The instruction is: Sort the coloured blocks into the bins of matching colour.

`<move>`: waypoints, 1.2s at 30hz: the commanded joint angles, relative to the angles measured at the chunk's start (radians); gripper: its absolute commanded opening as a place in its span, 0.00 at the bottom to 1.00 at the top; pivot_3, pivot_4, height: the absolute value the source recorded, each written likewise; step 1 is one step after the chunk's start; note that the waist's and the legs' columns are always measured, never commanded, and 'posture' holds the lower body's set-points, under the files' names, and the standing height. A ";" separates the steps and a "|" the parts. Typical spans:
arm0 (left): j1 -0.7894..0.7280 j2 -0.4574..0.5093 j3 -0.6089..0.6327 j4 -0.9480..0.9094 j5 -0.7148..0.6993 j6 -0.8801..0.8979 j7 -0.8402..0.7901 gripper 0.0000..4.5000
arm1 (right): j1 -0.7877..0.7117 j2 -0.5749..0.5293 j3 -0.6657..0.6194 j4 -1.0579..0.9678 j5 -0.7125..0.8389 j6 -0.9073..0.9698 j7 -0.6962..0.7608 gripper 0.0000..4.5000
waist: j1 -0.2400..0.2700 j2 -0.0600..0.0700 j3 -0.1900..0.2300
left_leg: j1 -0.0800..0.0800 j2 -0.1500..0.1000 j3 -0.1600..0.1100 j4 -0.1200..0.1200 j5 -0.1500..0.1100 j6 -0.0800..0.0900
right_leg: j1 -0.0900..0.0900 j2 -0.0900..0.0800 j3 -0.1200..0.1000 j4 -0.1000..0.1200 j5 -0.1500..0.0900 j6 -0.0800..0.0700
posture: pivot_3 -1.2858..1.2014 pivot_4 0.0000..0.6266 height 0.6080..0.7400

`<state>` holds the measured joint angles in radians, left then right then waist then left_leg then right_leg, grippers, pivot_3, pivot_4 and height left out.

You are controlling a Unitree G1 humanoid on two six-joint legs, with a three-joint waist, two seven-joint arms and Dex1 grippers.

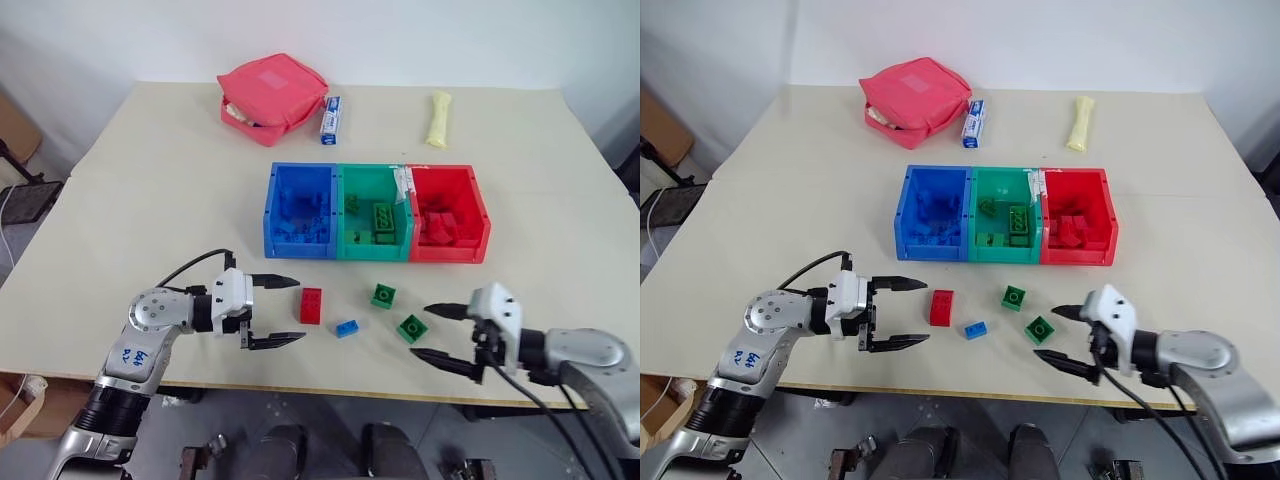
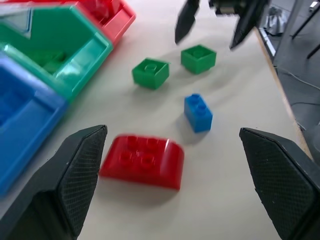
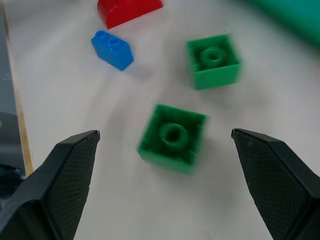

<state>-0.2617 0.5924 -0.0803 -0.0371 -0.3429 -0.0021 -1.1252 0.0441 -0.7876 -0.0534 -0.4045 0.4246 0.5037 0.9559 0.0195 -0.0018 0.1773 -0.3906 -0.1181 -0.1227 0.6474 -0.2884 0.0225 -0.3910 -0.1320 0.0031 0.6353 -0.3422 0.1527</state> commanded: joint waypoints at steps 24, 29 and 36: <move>0.173 -0.041 0.257 -0.223 -0.119 0.147 0.302 1.00 | -0.722 0.273 0.064 0.350 -0.049 0.107 -0.296 0.33 | -0.021 0.000 0.000 | 0.001 0.005 0.003 -0.001 0.000 -0.003 | -0.003 0.002 0.001 0.002 0.001 -0.002 | 0.52 0.24 1.00; 0.187 -0.040 0.281 -0.242 -0.110 0.150 0.343 1.00 | -0.799 0.300 0.084 0.456 -0.102 0.007 -0.273 0.55 | -0.019 0.000 0.000 | 0.000 0.003 0.001 -0.001 -0.001 -0.002 | -0.002 0.002 0.001 0.002 0.001 -0.002 | 0.52 0.24 1.00; 0.168 -0.027 0.269 -0.217 -0.105 0.143 0.326 1.00 | -0.680 0.234 0.010 0.351 -0.028 -0.005 -0.180 0.99 | -0.018 -0.001 0.000 | -0.001 0.003 0.000 -0.001 -0.001 -0.002 | -0.002 0.002 0.001 0.002 0.001 -0.002 | 0.52 0.24 1.00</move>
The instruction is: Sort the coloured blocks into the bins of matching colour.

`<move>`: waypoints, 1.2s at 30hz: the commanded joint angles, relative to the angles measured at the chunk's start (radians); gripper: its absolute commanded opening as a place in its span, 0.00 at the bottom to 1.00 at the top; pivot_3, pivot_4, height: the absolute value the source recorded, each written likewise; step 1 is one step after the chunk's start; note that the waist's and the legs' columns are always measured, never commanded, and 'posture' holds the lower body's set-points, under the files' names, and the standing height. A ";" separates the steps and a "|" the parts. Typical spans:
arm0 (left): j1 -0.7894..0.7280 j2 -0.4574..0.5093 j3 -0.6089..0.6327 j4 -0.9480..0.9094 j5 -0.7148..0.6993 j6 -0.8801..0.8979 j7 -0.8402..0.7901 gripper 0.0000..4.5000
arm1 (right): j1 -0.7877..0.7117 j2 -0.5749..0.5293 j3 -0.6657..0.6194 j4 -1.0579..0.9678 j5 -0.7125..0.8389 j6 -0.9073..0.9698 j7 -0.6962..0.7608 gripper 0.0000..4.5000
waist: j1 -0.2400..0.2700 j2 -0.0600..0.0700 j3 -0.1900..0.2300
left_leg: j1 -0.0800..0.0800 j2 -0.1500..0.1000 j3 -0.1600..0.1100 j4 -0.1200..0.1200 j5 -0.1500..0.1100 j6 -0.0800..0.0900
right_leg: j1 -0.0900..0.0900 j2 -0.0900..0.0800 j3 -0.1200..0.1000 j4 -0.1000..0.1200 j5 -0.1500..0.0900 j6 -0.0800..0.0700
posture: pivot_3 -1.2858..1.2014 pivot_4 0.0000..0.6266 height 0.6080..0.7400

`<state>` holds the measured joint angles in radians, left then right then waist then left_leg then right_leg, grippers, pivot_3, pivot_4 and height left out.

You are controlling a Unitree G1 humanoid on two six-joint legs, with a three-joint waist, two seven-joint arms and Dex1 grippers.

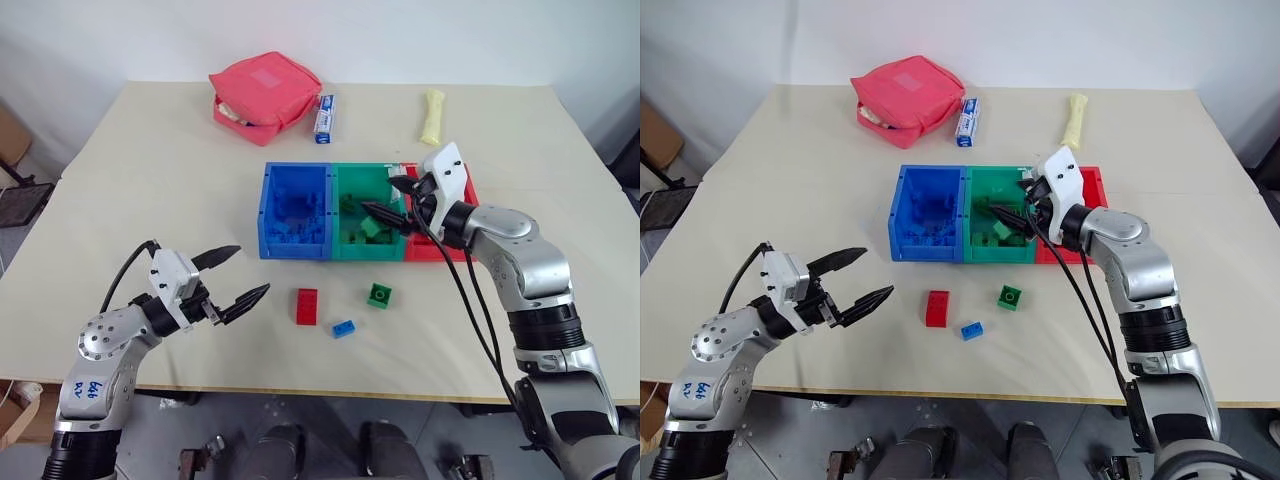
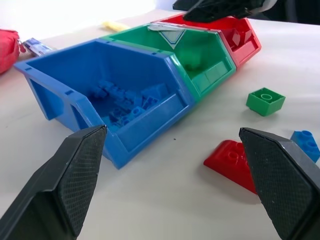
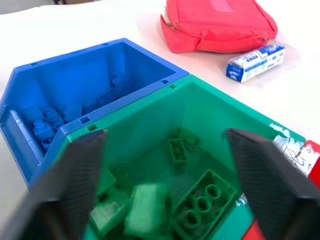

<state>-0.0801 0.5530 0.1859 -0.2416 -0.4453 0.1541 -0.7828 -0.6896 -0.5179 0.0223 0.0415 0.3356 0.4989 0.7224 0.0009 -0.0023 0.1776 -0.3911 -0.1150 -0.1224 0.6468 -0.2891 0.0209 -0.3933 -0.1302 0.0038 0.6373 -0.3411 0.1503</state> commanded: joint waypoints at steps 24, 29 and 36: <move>-0.157 0.107 -0.175 0.125 0.063 -0.074 -0.301 1.00 | 0.566 -0.291 -0.203 -0.317 0.139 -0.062 0.299 0.99 | -0.004 0.000 0.000 | 0.004 0.005 0.011 0.000 0.000 0.000 | 0.000 0.002 0.003 0.000 0.000 0.000 | 0.52 0.24 1.00; -0.106 0.112 -0.160 0.061 0.040 -0.026 -0.278 1.00 | 0.459 -0.240 -0.033 -0.289 0.041 -0.017 0.237 0.99 | 0.002 0.000 0.000 | 0.003 0.004 0.009 0.000 -0.001 0.000 | 0.001 0.001 0.002 -0.001 0.000 0.000 | 0.52 0.24 1.00; -0.056 0.099 -0.130 -0.014 0.038 0.009 -0.203 1.00 | 0.378 -0.148 0.088 -0.200 -0.039 -0.042 0.199 0.99 | 0.012 0.000 0.000 | 0.002 0.003 0.007 0.000 -0.001 0.000 | 0.000 0.001 0.002 -0.003 0.000 0.000 | 0.52 0.24 1.00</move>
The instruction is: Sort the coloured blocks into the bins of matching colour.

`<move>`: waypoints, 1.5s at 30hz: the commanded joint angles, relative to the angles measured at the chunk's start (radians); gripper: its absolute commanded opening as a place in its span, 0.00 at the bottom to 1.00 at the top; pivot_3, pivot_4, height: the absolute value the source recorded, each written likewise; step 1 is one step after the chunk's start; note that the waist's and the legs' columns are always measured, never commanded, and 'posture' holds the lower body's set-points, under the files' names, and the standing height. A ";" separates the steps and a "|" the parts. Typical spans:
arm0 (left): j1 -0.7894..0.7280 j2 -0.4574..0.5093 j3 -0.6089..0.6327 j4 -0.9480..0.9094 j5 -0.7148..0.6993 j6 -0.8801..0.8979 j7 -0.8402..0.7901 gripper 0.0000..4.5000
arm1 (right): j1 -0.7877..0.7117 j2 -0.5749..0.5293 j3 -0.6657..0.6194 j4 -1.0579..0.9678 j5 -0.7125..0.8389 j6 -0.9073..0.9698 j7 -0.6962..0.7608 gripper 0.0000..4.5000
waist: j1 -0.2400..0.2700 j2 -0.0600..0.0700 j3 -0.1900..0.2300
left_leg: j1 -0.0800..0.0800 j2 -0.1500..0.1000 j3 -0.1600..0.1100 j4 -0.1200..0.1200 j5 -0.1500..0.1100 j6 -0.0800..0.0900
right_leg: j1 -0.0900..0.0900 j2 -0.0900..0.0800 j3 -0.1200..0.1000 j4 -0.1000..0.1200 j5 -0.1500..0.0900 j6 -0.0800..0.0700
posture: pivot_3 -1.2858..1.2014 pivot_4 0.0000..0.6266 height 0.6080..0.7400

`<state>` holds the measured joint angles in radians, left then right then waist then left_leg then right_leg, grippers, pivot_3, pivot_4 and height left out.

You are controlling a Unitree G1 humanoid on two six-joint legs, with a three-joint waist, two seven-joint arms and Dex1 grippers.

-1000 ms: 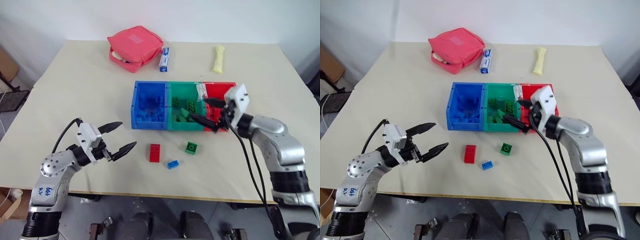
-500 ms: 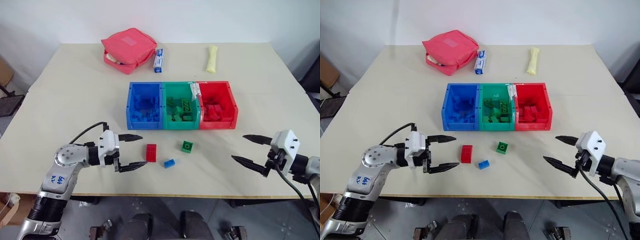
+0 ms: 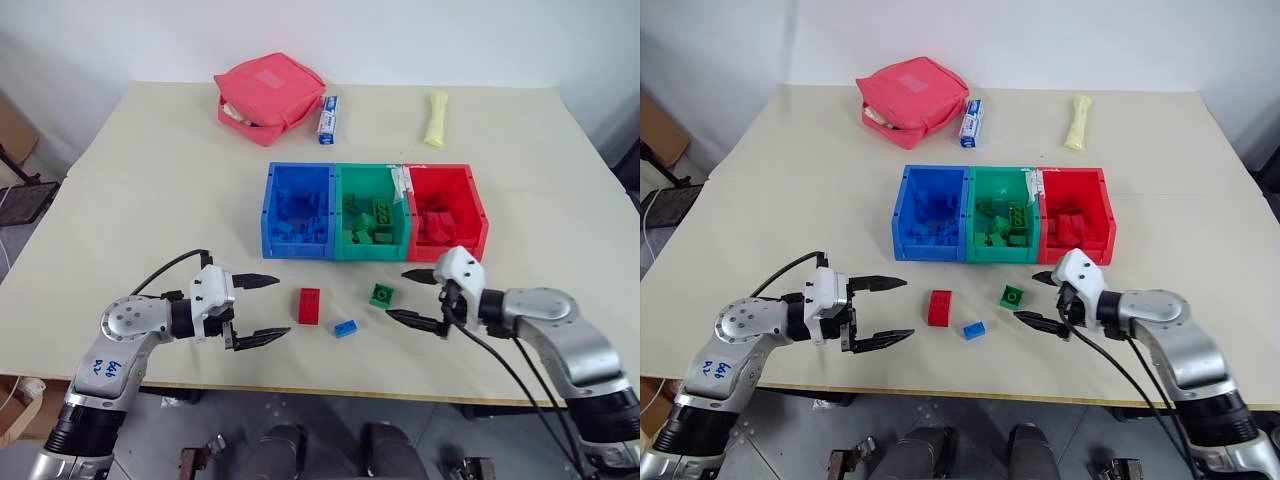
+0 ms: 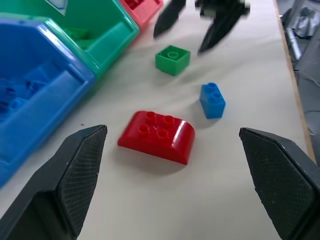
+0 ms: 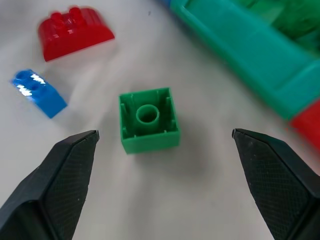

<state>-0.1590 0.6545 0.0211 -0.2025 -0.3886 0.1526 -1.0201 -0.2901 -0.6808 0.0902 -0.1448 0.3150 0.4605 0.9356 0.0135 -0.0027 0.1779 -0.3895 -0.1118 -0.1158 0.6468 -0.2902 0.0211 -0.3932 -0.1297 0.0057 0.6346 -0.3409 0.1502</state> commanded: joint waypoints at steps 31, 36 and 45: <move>0.122 -0.093 0.192 -0.111 -0.057 0.063 0.282 1.00 | -0.477 0.213 -0.081 0.196 0.021 0.149 -0.219 0.78 | -0.015 0.000 0.000 | 0.000 0.001 0.000 0.000 0.000 -0.001 | -0.001 0.001 0.000 0.002 0.000 0.000 | 0.52 0.24 1.00; 0.092 -0.047 0.177 -0.069 -0.038 0.038 0.216 1.00 | -0.317 0.107 -0.163 0.080 0.093 -0.064 -0.013 0.99 | -0.009 0.000 0.000 | 0.000 0.000 0.000 0.000 0.000 -0.001 | -0.001 0.001 -0.001 0.002 0.000 0.000 | 0.52 0.24 1.00; 0.026 0.119 0.109 0.124 0.050 0.011 0.047 1.00 | 0.143 -0.104 -0.268 -0.152 0.183 -0.223 0.300 0.99 | -0.012 0.000 0.000 | 0.001 0.002 0.003 -0.001 -0.001 -0.001 | -0.001 0.002 0.000 0.001 0.000 0.000 | 0.52 0.24 1.00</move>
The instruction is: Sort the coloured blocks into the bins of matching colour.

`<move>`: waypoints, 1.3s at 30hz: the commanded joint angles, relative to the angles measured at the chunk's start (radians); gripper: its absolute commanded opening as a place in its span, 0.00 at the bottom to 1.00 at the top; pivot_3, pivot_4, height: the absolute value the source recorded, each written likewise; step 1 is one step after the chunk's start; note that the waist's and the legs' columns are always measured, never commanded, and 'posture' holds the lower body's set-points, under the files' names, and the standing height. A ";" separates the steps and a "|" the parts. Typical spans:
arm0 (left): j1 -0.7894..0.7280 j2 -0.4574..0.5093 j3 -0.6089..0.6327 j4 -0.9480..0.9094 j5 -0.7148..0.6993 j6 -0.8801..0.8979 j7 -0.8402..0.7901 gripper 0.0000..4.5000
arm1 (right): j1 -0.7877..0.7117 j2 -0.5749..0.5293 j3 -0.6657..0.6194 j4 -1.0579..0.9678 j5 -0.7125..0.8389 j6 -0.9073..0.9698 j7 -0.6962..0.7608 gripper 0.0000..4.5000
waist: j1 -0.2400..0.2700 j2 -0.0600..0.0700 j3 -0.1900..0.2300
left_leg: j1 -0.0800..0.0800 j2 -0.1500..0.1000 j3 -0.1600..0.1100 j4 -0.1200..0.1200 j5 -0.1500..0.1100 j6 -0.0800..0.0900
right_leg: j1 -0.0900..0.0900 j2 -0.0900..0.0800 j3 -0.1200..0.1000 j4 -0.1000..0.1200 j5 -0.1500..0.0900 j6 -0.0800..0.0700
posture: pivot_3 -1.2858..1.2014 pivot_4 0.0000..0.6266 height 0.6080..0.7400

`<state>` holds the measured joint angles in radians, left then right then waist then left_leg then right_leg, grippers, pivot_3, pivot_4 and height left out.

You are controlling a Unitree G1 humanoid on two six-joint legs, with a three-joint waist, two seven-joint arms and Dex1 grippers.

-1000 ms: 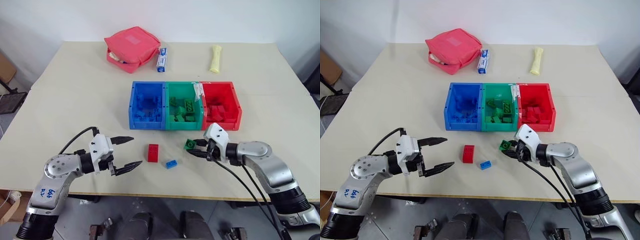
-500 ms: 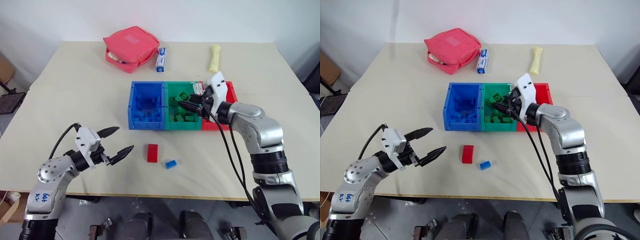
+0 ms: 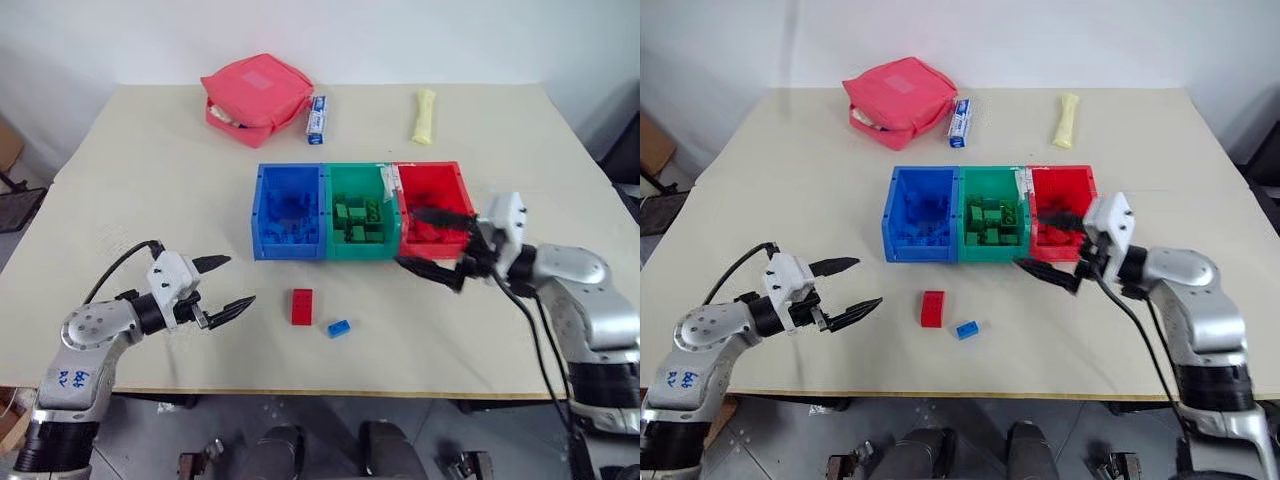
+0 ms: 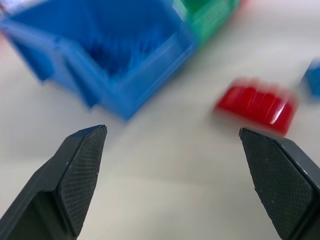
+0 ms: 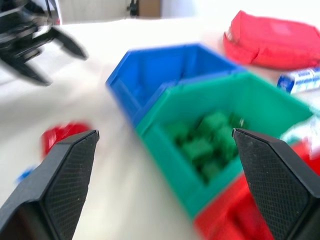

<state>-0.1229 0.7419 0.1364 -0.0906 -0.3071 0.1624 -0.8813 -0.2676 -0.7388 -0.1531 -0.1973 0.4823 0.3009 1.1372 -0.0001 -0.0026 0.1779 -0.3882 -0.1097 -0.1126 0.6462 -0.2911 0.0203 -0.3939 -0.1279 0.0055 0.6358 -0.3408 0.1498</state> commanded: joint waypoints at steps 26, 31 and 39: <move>-0.523 -0.195 -0.689 -0.210 0.173 0.652 -0.005 0.91 | 0.498 -0.069 -0.249 -0.331 0.096 -0.051 -0.068 1.00 | 0.027 -0.003 0.002 | -0.001 0.000 0.002 0.003 -0.001 0.002 | 0.001 0.007 0.002 -0.001 0.001 0.001 | 0.52 0.24 1.00; -0.535 -0.222 -0.694 -0.188 0.156 0.665 -0.025 0.59 | 0.516 -0.075 -0.276 -0.314 0.082 -0.070 -0.065 1.00 | 0.029 -0.003 0.002 | -0.001 0.000 0.002 0.003 -0.001 0.002 | 0.001 0.007 0.002 -0.001 0.001 0.001 | 0.52 0.24 1.00; -0.532 -0.275 -0.616 -0.147 0.117 0.620 -0.033 0.11 | 0.501 -0.070 -0.268 -0.298 0.071 -0.088 -0.069 1.00 | 0.027 -0.003 0.002 | -0.001 0.001 0.002 0.004 -0.001 0.002 | 0.001 0.008 0.002 0.000 0.001 0.001 | 0.52 0.24 1.00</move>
<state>-0.6548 0.4768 -0.5262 -0.2167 -0.1617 0.8088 -0.9093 0.2378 -0.8101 -0.4003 -0.4836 0.5494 0.2361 1.0719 0.0268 -0.0060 0.1798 -0.3889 -0.1088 -0.1105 0.6504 -0.2926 0.0219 -0.3925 -0.1200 0.0074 0.6354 -0.3397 0.1513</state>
